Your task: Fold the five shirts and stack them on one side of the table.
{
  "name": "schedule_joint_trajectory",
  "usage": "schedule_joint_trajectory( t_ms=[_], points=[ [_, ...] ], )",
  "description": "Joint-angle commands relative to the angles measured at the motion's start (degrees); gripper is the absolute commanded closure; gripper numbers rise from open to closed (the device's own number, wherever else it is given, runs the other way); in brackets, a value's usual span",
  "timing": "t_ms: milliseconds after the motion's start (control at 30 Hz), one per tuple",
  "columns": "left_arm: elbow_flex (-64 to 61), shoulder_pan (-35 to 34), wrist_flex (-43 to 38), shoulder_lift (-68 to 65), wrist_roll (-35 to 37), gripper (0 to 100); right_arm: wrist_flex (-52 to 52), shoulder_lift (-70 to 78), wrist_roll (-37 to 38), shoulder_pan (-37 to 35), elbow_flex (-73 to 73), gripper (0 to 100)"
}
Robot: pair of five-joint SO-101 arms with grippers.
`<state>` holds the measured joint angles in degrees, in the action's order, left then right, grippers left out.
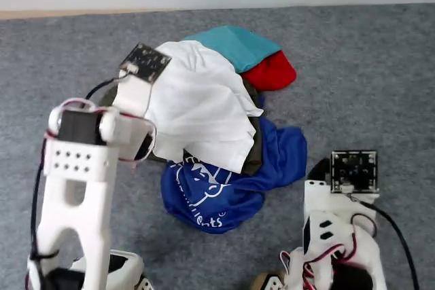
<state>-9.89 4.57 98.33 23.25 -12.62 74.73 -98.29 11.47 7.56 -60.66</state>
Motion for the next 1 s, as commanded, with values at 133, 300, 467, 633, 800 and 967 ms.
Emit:
schedule_joint_trajectory(
  t_ms=[133,300,467,633,800,967],
  points=[
    [10.9,5.5,0.7,-7.6,-0.4,99,7.3,23.3,1.1,3.4,20.6,99.0],
    [12.2,10.7,0.4,-12.6,-0.4,97,19.5,34.8,1.1,3.6,32.1,99.0],
    [15.6,12.4,0.7,-18.6,-0.4,82,27.3,39.6,1.5,3.6,40.0,98.9],
    [18.0,12.0,0.8,-24.3,-0.4,71,27.3,42.0,1.2,3.3,42.6,98.8],
    [22.2,12.0,0.4,-29.6,-0.5,66,27.6,43.3,1.2,3.6,42.5,98.9],
    [31.6,9.4,0.4,-37.4,-0.8,65,27.6,43.3,1.2,3.6,42.6,98.9]
  ],
)
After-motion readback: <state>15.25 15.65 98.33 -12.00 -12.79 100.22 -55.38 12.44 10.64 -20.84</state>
